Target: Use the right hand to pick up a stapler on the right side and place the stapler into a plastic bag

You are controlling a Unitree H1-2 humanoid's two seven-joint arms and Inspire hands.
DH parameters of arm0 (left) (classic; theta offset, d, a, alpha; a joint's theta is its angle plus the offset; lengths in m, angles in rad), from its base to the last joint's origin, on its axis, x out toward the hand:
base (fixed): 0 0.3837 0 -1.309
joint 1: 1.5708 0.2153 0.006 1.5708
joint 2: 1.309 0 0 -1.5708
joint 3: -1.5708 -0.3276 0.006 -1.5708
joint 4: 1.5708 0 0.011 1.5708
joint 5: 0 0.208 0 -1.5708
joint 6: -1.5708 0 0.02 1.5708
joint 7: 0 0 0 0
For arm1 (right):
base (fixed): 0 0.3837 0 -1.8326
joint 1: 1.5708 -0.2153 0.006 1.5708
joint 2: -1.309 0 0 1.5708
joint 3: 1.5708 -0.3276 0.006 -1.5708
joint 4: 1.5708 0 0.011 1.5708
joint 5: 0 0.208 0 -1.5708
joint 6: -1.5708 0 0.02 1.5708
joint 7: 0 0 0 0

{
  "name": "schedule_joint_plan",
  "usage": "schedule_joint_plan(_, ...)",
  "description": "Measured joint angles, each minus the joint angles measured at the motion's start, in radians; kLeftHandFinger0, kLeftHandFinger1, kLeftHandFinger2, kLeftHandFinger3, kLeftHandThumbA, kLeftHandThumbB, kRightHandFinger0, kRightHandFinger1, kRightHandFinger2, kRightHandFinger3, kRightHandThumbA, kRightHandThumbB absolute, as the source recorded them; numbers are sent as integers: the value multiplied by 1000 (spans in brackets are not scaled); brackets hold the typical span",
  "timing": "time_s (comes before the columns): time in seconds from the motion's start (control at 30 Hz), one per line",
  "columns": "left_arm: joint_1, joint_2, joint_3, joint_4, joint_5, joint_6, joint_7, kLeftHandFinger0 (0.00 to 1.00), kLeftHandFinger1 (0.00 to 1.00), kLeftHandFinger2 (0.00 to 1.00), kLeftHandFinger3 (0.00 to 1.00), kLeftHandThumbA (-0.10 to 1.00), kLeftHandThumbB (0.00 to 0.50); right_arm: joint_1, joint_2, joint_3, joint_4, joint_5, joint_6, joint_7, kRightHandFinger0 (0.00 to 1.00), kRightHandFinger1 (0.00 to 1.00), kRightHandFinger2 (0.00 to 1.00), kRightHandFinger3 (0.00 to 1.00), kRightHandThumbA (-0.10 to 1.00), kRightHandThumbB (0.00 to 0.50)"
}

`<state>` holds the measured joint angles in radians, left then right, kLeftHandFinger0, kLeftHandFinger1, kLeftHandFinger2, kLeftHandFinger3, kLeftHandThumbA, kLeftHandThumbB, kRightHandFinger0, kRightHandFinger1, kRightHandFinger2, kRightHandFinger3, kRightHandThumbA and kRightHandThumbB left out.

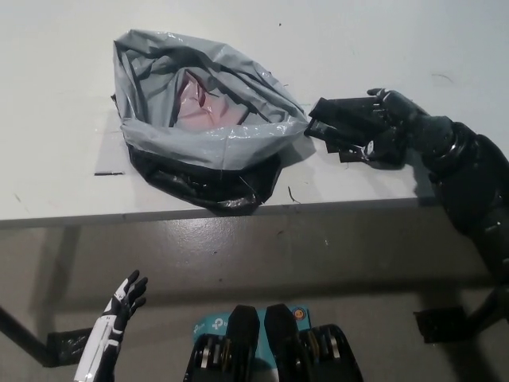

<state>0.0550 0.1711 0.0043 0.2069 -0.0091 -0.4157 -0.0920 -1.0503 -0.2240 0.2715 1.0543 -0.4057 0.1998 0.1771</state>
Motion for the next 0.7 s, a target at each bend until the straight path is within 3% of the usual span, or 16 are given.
schedule_joint_plan(0.03,0,0,-1,2,0,-4,0,1000,1000,1000,1000,1000,500,-1,5,-7,0,5,0,1,1000,1000,1000,1000,941,465)
schedule_joint_plan(0.07,0,0,-2,3,0,-5,0,1000,1000,1000,1000,1000,500,-1,6,-8,0,7,0,1,1000,1000,1000,1000,933,495)
schedule_joint_plan(0.2,0,0,-3,6,2,-8,0,1000,1000,1000,1000,1000,500,-1,12,-39,4,39,-1,9,1000,1000,1000,1000,965,500)
schedule_joint_plan(0.53,0,0,-3,6,18,-8,0,1000,1000,1000,1000,1000,500,-2,16,-32,35,61,-23,27,1000,1000,1000,1000,962,454)
schedule_joint_plan(0.63,1,0,-3,6,24,-7,1,1000,1000,1000,1000,1000,500,-5,16,-25,48,61,-33,28,1000,1000,1000,1000,938,470)
schedule_joint_plan(0.7,1,0,-3,6,26,-7,1,1000,1000,1000,1000,1000,500,-7,16,-21,60,61,-39,27,1000,1000,1000,1000,904,429)
